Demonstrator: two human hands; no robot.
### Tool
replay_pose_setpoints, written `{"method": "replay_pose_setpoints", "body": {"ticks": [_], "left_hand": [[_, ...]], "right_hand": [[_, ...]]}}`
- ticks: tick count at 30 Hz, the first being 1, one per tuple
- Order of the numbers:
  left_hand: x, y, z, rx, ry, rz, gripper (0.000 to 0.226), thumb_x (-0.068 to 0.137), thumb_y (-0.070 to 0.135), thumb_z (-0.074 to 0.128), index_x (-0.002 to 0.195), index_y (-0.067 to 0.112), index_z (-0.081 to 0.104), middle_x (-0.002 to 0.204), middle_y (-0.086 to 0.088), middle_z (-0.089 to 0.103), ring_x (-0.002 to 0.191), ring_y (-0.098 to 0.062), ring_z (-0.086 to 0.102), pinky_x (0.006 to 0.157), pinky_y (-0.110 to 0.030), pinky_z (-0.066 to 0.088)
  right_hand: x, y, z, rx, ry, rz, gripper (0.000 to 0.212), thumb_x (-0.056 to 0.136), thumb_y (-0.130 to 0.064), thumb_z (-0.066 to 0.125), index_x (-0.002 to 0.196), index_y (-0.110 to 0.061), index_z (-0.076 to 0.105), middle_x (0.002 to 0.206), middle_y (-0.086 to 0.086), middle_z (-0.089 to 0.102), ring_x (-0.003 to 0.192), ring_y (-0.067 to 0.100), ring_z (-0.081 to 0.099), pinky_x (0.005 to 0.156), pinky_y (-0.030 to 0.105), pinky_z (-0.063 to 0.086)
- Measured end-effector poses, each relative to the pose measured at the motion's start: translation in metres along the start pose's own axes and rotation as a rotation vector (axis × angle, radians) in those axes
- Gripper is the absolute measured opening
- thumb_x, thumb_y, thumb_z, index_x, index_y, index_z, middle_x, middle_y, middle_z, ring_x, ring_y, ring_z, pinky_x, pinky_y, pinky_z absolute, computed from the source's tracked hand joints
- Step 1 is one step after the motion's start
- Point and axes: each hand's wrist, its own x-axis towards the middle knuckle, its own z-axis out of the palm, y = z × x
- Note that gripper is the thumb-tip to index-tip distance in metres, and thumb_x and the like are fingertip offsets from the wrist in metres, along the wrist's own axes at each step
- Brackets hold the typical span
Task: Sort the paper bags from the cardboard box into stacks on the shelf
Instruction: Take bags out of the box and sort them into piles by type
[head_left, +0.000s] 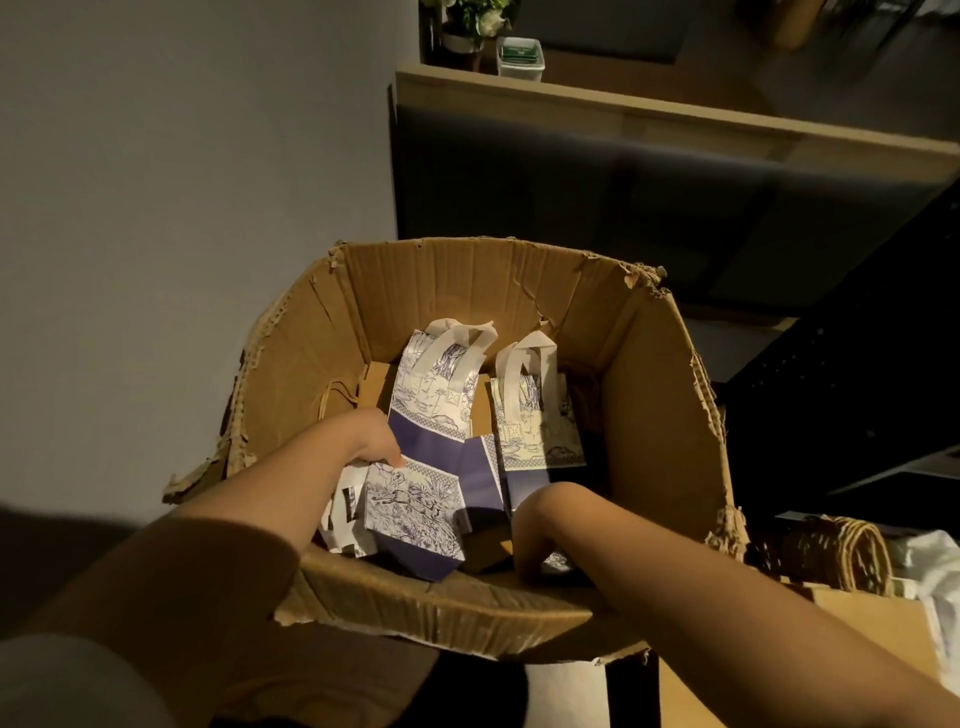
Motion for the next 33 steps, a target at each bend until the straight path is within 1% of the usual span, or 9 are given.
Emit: {"method": "replay_pose_setpoints", "body": {"ticks": [3, 7, 11, 15, 18, 23, 28, 31, 33], "left_hand": [[-0.016, 0.003, -0.006, -0.049, 0.034, 0.074, 0.028, 0.085, 0.009, 0.069, 0.112, 0.003, 0.061, 0.090, -0.006, 0.059, 0.073, -0.020, 0.052, 0.065, -0.028, 0.043], [-0.029, 0.009, -0.018, -0.120, 0.054, 0.128, 0.026, 0.088, -0.001, 0.059, 0.112, 0.009, 0.056, 0.080, -0.002, 0.053, 0.059, -0.012, 0.041, 0.049, -0.024, 0.031], [-0.038, 0.009, -0.030, -0.236, 0.060, 0.154, 0.025, 0.086, 0.001, 0.058, 0.109, 0.011, 0.062, 0.104, -0.004, 0.063, 0.092, -0.024, 0.057, 0.077, -0.033, 0.046], [-0.047, 0.011, -0.035, -0.252, 0.062, 0.143, 0.007, 0.085, 0.008, 0.058, 0.090, 0.008, 0.062, 0.092, -0.006, 0.060, 0.077, -0.021, 0.050, 0.066, -0.029, 0.038], [-0.052, 0.017, -0.035, -0.226, 0.103, 0.156, 0.034, 0.086, 0.018, 0.060, 0.119, 0.007, 0.060, 0.123, -0.011, 0.060, 0.100, -0.023, 0.056, 0.083, -0.032, 0.043], [-0.061, 0.036, -0.023, -0.424, 0.160, 0.238, 0.045, 0.098, 0.024, 0.047, 0.143, 0.017, 0.045, 0.141, -0.012, 0.051, 0.110, -0.024, 0.055, 0.096, -0.030, 0.043], [-0.073, 0.033, -0.011, -0.604, 0.212, 0.186, 0.077, 0.091, 0.071, 0.031, 0.139, 0.014, 0.051, 0.143, -0.007, 0.050, 0.130, -0.026, 0.047, 0.110, -0.036, 0.033], [-0.071, 0.020, -0.006, -0.642, 0.184, 0.376, 0.026, 0.093, 0.030, 0.062, 0.119, 0.025, 0.058, 0.133, -0.003, 0.060, 0.119, -0.021, 0.056, 0.108, -0.038, 0.039], [-0.066, 0.011, -0.007, -0.757, 0.186, 0.401, 0.029, 0.092, 0.011, 0.063, 0.115, 0.027, 0.058, 0.129, -0.003, 0.062, 0.115, -0.019, 0.058, 0.102, -0.034, 0.041]], "right_hand": [[-0.002, -0.004, 0.002, -0.096, 0.173, -0.003, 0.039, 0.097, -0.020, 0.051, 0.132, -0.002, 0.050, 0.104, 0.011, 0.052, 0.083, 0.022, 0.051, 0.078, 0.034, 0.045], [-0.025, 0.012, -0.006, -0.073, 0.328, 0.012, 0.036, 0.097, -0.011, 0.047, 0.131, -0.002, 0.051, 0.127, 0.015, 0.055, 0.105, 0.027, 0.058, 0.089, 0.035, 0.048], [-0.059, 0.032, -0.026, 0.029, 0.568, 0.035, 0.026, 0.093, -0.011, 0.046, 0.111, -0.002, 0.063, 0.115, 0.016, 0.064, 0.101, 0.031, 0.061, 0.082, 0.034, 0.047], [-0.102, 0.033, -0.032, 0.287, 0.877, 0.004, 0.018, 0.091, -0.010, 0.046, 0.100, -0.008, 0.061, 0.097, 0.012, 0.065, 0.086, 0.026, 0.062, 0.075, 0.035, 0.052], [-0.139, 0.001, -0.023, 0.310, 1.023, -0.064, 0.020, 0.088, -0.005, 0.050, 0.107, -0.009, 0.056, 0.094, 0.010, 0.063, 0.083, 0.026, 0.062, 0.068, 0.035, 0.052], [-0.136, -0.054, -0.010, 0.065, 1.024, -0.165, 0.034, 0.091, -0.011, 0.049, 0.125, -0.008, 0.045, 0.102, 0.012, 0.062, 0.087, 0.030, 0.061, 0.060, 0.035, 0.038], [-0.113, -0.070, -0.004, -0.112, 1.077, -0.235, 0.032, 0.093, -0.014, 0.051, 0.124, -0.007, 0.048, 0.113, 0.014, 0.062, 0.101, 0.034, 0.063, 0.064, 0.035, 0.038], [-0.105, -0.063, -0.003, 0.062, 1.071, -0.418, 0.033, 0.099, -0.037, 0.043, 0.120, -0.015, 0.055, 0.111, 0.011, 0.064, 0.100, 0.030, 0.060, 0.072, 0.035, 0.042], [-0.102, -0.050, -0.008, 0.355, 1.008, -0.497, 0.047, 0.099, -0.053, 0.032, 0.113, -0.020, 0.061, 0.110, 0.009, 0.066, 0.099, 0.025, 0.059, 0.082, 0.038, 0.047]]}}
